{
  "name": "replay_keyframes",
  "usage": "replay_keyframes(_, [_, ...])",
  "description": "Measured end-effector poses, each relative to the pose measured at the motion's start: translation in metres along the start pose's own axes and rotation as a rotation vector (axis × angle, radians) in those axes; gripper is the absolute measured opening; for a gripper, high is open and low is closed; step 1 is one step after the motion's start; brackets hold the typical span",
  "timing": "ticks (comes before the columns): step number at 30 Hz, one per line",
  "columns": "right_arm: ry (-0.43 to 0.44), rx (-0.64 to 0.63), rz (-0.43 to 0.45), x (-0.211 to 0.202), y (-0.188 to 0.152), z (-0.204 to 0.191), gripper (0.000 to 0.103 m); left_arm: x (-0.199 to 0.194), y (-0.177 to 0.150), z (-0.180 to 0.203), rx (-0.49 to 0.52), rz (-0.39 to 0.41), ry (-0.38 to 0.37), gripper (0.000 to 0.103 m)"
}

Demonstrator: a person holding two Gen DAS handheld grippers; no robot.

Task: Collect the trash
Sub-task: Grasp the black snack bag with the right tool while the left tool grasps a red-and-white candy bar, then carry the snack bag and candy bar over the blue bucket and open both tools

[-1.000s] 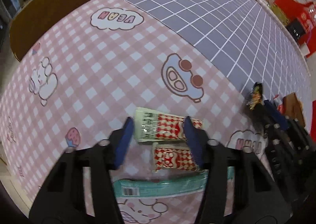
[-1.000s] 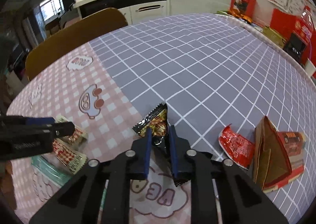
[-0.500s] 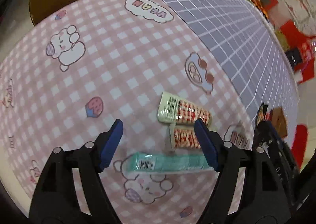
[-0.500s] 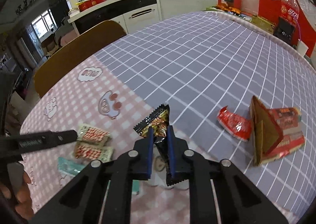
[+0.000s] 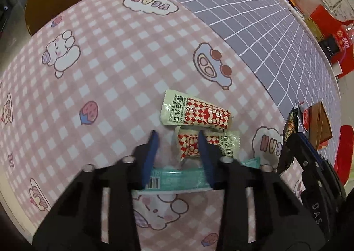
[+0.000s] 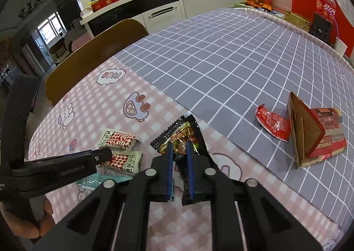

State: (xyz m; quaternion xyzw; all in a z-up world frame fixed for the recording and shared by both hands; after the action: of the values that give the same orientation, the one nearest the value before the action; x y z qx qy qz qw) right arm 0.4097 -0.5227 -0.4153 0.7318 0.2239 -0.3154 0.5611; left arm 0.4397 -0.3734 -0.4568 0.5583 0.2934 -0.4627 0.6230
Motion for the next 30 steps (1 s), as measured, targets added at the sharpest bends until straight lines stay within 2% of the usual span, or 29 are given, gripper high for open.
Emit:
replay_keyframes(2, [0.005,0.001,0.005,-0.002,0.001,-0.001,0.012,0.001,0.002,-0.001,0.003,-0.002,-0.004,0.014])
replay_keyframes(4, [0.008,-0.004,0.007,-0.003,0.002,-0.003,0.012,-0.006,0.004,0.000,0.011,0.020,-0.018,0.011])
replay_keyframes(10, [0.019,-0.004,0.024,-0.014,0.009,-0.014,0.011,-0.028,0.010,-0.002,-0.033,0.051,-0.113,0.008])
replay_keyframes(19, [0.086,0.001,0.060,-0.041,0.023,-0.065,0.011,-0.083,0.031,-0.047,-0.133,0.150,-0.161,0.008])
replay_keyframes(21, [0.115,-0.008,0.064,-0.047,0.025,-0.086,0.011,-0.099,0.032,-0.068,-0.143,0.173,-0.156,0.008])
replay_keyframes(26, [0.231,-0.055,0.041,-0.058,0.016,-0.171,0.011,-0.138,0.022,-0.146,-0.202,0.212,-0.109,0.008])
replay_keyframes(30, [0.368,-0.113,-0.018,-0.063,-0.013,-0.272,0.011,-0.172,0.001,-0.233,-0.268,0.232,-0.035,0.008])
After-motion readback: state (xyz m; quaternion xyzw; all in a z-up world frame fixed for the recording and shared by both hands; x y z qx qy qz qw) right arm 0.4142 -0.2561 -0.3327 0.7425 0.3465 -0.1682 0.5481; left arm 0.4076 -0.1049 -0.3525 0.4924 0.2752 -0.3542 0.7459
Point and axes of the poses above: each gripper's, at about its wrist camera, not at the fingertips, and x roughly the way its jaws point, z to its right, y to its top, the point moved 9 cm from there along x, roughly the way its jaws point, and after that the axes turned 9 degrees about z, right-handed, at the moved point
